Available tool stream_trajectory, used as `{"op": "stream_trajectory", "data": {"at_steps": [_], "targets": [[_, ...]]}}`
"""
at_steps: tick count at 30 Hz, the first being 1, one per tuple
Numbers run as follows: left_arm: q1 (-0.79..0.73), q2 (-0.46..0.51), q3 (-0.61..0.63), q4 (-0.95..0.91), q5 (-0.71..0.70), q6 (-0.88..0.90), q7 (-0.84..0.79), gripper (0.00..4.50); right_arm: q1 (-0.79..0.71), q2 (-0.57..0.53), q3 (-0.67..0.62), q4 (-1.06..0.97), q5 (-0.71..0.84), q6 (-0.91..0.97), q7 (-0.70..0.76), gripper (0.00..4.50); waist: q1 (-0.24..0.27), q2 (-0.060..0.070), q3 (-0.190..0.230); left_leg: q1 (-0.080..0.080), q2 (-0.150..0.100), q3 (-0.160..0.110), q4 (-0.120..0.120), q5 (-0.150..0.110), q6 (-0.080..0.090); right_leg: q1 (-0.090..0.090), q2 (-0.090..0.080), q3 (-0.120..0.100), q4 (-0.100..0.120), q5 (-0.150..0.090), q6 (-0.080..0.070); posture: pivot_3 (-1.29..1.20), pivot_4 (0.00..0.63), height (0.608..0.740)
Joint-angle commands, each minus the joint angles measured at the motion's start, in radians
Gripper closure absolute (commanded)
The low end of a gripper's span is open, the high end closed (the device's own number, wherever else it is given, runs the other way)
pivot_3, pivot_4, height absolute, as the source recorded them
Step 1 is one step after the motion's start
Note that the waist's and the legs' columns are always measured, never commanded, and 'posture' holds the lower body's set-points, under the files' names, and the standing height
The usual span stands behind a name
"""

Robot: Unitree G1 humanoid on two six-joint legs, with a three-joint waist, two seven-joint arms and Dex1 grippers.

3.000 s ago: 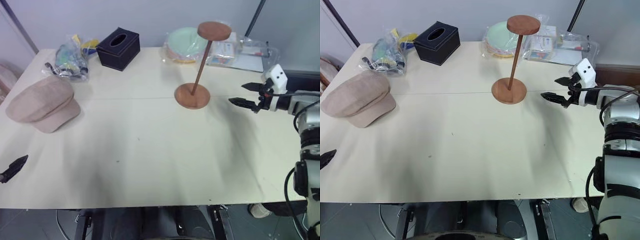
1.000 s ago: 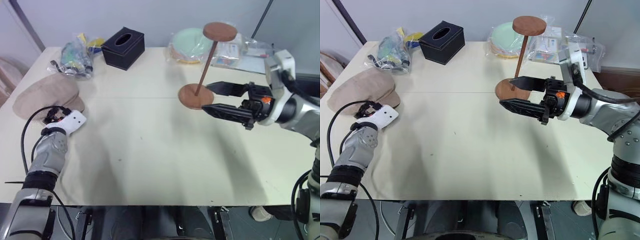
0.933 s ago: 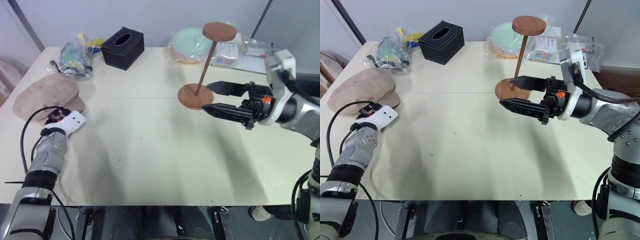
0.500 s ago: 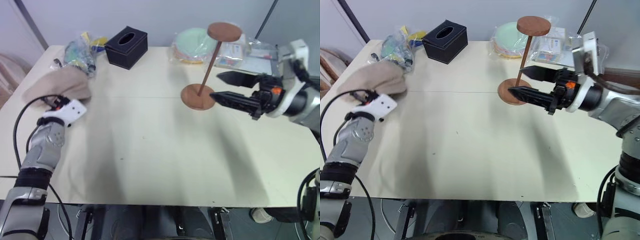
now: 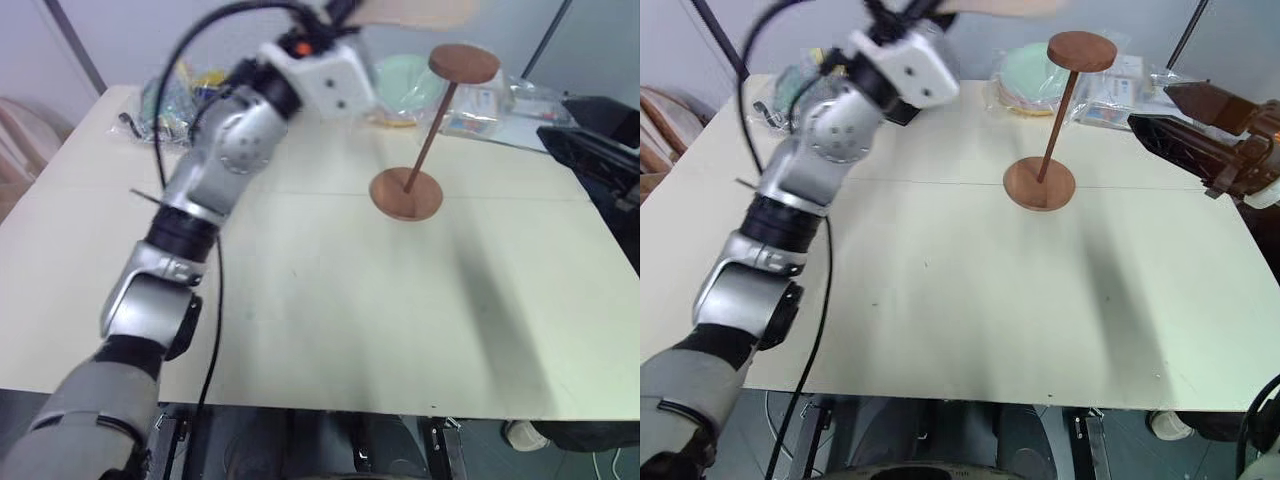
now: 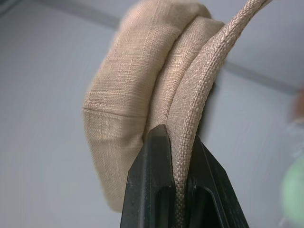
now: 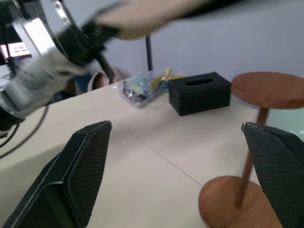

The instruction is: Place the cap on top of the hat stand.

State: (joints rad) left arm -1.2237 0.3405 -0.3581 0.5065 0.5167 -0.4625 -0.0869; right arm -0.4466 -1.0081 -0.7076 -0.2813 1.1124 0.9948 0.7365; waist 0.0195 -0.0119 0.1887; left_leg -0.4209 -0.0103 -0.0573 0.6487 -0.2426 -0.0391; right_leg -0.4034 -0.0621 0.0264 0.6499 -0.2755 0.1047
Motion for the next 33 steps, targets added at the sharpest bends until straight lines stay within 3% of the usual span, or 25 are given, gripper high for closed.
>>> {"op": "stream_trajectory", "data": {"at_steps": [1,7,10,16,17,20,23,26,28,33], "targets": [[-0.023,-0.043,-0.065,0.154,0.070,-0.075,0.046,4.48,0.030,-0.007,-0.076,-0.067,0.057,0.004,-0.041,0.00,-0.011,0.000,0.000,0.000,0.000,0.000,0.000,0.000,0.000,0.000,0.000,0.000,0.000,0.000,0.000,0.00,0.150,0.740],[-0.005,-0.097,-0.190,0.286,0.208,-0.168,0.133,4.48,0.090,0.014,-0.102,-0.116,0.114,-0.008,-0.120,0.00,-0.012,0.000,0.001,-0.001,0.000,-0.001,0.000,0.000,0.000,-0.002,0.000,0.000,0.001,0.000,0.000,0.00,0.150,0.740],[0.013,-0.086,-0.176,0.269,0.194,-0.192,0.132,3.44,0.135,0.007,-0.062,-0.148,0.048,-0.045,-0.122,0.00,-0.008,0.000,0.001,-0.002,0.000,-0.001,0.000,0.000,0.000,-0.002,0.000,0.000,0.001,0.000,0.000,0.00,0.150,0.740],[0.077,-0.005,-0.113,0.134,0.128,-0.200,0.063,0.45,0.202,-0.004,0.099,-0.206,-0.185,-0.165,-0.149,0.00,-0.011,0.000,0.001,-0.001,0.000,-0.001,0.001,0.000,0.000,-0.002,0.000,0.000,0.002,0.000,0.000,0.00,0.150,0.740],[0.111,0.019,-0.085,0.075,0.079,-0.198,0.021,0.03,0.206,0.003,0.129,-0.219,-0.223,-0.187,-0.161,0.00,-0.013,0.001,0.000,-0.001,0.000,-0.001,0.000,0.000,0.000,-0.002,0.000,0.000,0.002,0.000,0.000,0.00,0.150,0.740],[0.225,0.078,0.011,-0.125,-0.121,-0.120,-0.139,0.03,0.200,0.023,0.218,-0.261,-0.334,-0.240,-0.222,0.00,-0.018,0.001,0.000,-0.001,0.002,0.000,0.000,0.000,0.000,-0.003,0.001,0.000,0.002,0.000,0.000,0.00,0.150,0.740],[0.347,0.129,0.101,-0.331,-0.405,0.087,-0.358,0.03,0.220,0.002,0.359,-0.322,-0.531,-0.338,-0.258,0.00,-0.018,0.002,0.000,-0.001,0.002,-0.001,0.000,0.001,-0.001,-0.003,0.001,0.000,0.003,0.000,0.000,0.00,0.150,0.740],[0.476,0.227,0.205,-0.561,-0.820,0.536,-0.607,0.03,0.196,0.024,0.520,-0.377,-0.709,-0.420,-0.316,0.00,-0.024,0.002,0.000,-0.001,0.002,-0.001,0.001,0.001,-0.002,-0.002,0.001,0.000,0.003,0.000,0.000,0.00,0.150,0.740],[0.532,0.337,0.318,-0.658,-1.142,0.889,-0.723,0.03,0.154,0.033,0.697,-0.386,-0.936,-0.523,-0.377,0.00,-0.038,0.002,0.000,-0.001,0.003,-0.002,0.001,0.001,-0.002,-0.002,0.001,0.000,0.003,0.000,0.000,0.00,0.150,0.740],[0.521,0.441,0.484,-0.668,-1.426,1.211,-0.778,0.03,0.045,0.107,0.961,-0.259,-1.360,-0.634,-0.490,0.00,-0.035,0.002,0.001,0.001,0.004,-0.003,0.001,0.003,-0.004,-0.002,0.004,0.000,0.005,-0.001,-0.001,0.00,0.150,0.740]]}}
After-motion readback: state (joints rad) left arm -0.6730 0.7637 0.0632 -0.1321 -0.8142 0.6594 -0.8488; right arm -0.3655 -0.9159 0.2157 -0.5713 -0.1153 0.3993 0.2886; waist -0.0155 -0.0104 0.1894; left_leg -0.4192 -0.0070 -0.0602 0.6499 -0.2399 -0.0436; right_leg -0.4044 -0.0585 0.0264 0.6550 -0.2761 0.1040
